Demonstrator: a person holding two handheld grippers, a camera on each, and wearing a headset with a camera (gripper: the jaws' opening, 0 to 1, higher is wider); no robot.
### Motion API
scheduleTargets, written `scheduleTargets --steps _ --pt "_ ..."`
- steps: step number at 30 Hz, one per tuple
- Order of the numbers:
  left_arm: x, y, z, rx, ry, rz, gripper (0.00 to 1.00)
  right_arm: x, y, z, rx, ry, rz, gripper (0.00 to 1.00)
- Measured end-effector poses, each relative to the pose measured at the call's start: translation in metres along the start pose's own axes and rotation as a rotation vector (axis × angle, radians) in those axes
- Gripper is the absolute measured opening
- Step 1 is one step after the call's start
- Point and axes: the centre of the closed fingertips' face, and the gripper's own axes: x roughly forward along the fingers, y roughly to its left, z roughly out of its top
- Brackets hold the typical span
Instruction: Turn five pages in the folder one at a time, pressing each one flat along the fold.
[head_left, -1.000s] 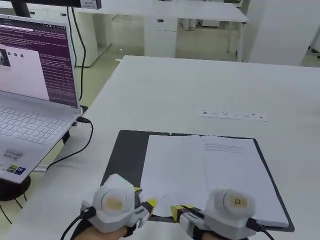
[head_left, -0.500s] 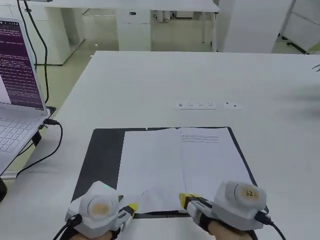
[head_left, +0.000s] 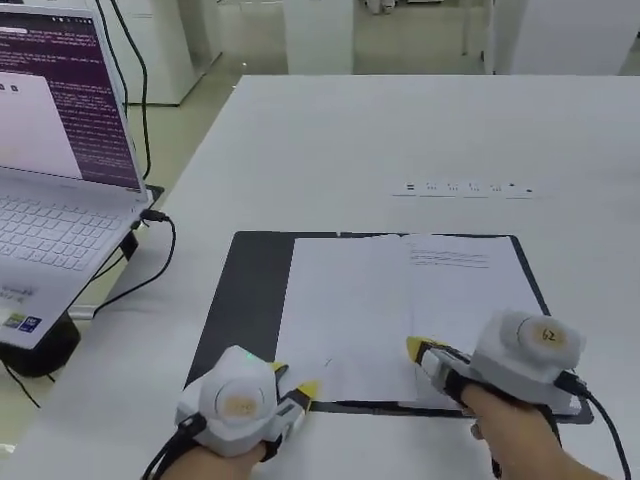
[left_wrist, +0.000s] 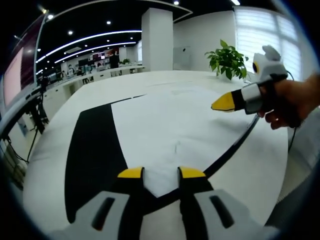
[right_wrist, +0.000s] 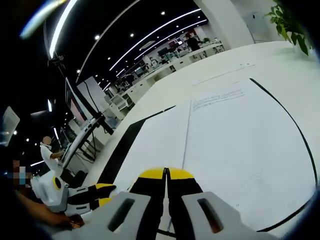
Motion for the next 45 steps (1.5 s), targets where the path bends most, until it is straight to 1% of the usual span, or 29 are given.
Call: scheduleTargets --steps 1,2,6,8,10,12,15,17,18,19,20,21,22,23,27,30,35,38,40,41,42,45 --pt "0.0 0.0 0.0 -0.004 -0.001 0.002 0.25 0.005 -0.004 0.005 0.049 -0.008 -0.007 0.0" --pt "0.0 0.0 0.0 -0.004 -0.001 0.004 0.25 0.009 -0.006 0.009 0.062 -0.015 -0.005 0.0" --pt "0.001 0.0 0.0 -0.002 -0.003 0.003 0.25 0.024 -0.013 0.023 0.06 -0.025 -0.006 0.0" --pt "0.0 0.0 0.0 -0.003 -0.006 0.003 0.25 0.032 -0.014 0.028 0.074 -0.029 0.009 0.0" --pt "0.001 0.0 0.0 -0.004 -0.008 0.003 0.25 0.039 -0.015 0.029 0.084 -0.019 0.016 0.0" --pt "0.001 0.0 0.0 -0.001 -0.007 0.002 0.25 0.046 -0.015 0.029 0.095 -0.01 0.035 0.0" --pt "0.001 0.0 0.0 -0.007 -0.01 0.0 0.25 0.057 -0.019 0.029 0.098 0.005 0.037 0.0" --pt "0.0 0.0 0.0 -0.004 -0.013 0.0 0.25 0.062 -0.023 0.03 0.102 0.007 0.034 0.0" --pt "0.0 0.0 0.001 -0.004 -0.014 0.0 0.25 0.065 -0.019 0.034 0.117 -0.009 0.062 0.0" --pt "0.0 0.0 0.001 -0.004 -0.015 0.0 0.25 0.069 -0.021 0.036 0.127 -0.007 0.063 0.0" --pt "0.0 0.0 0.001 -0.003 -0.015 -0.001 0.25 0.071 -0.021 0.038 0.132 -0.008 0.064 0.0" --pt "0.001 0.0 0.001 -0.002 -0.015 -0.002 0.25 0.071 -0.02 0.041 0.16 -0.016 0.058 0.0" --pt "0.001 0.0 0.001 -0.004 -0.015 -0.002 0.25 0.073 -0.023 0.043 0.18 -0.019 0.04 0.0" --pt "0.001 0.0 0.001 -0.005 -0.016 -0.002 0.25 0.074 -0.02 0.046 0.178 -0.024 0.048 0.0" --pt "0.001 0.001 0.0 -0.005 -0.017 -0.002 0.25 0.077 -0.02 0.053 0.197 -0.036 0.042 0.0" --pt "0.001 0.001 0.0 -0.004 -0.018 -0.002 0.25 0.082 -0.021 0.06 0.214 -0.044 0.039 0.0" --pt "0.001 0.001 0.0 -0.004 -0.021 -0.002 0.25 0.091 -0.022 0.069 0.209 -0.039 0.034 0.0" --pt "0.001 0.001 0.0 -0.006 -0.022 -0.002 0.25 0.096 -0.025 0.075 0.233 -0.043 0.029 0.0" --pt "0.001 0.002 -0.001 -0.006 -0.024 -0.002 0.25 0.101 -0.027 0.078 0.237 -0.041 0.029 0.0" --pt "0.002 0.002 -0.001 -0.007 -0.025 -0.002 0.25 0.107 -0.032 0.082 0.244 -0.039 0.034 0.0" --pt "0.002 0.002 -0.001 -0.009 -0.026 -0.002 0.25 0.11 -0.033 0.083 0.245 -0.034 0.039 0.0" --pt "0.002 0.002 -0.001 -0.009 -0.026 -0.002 0.25 0.124 -0.041 0.09 0.226 -0.017 0.047 0.0"
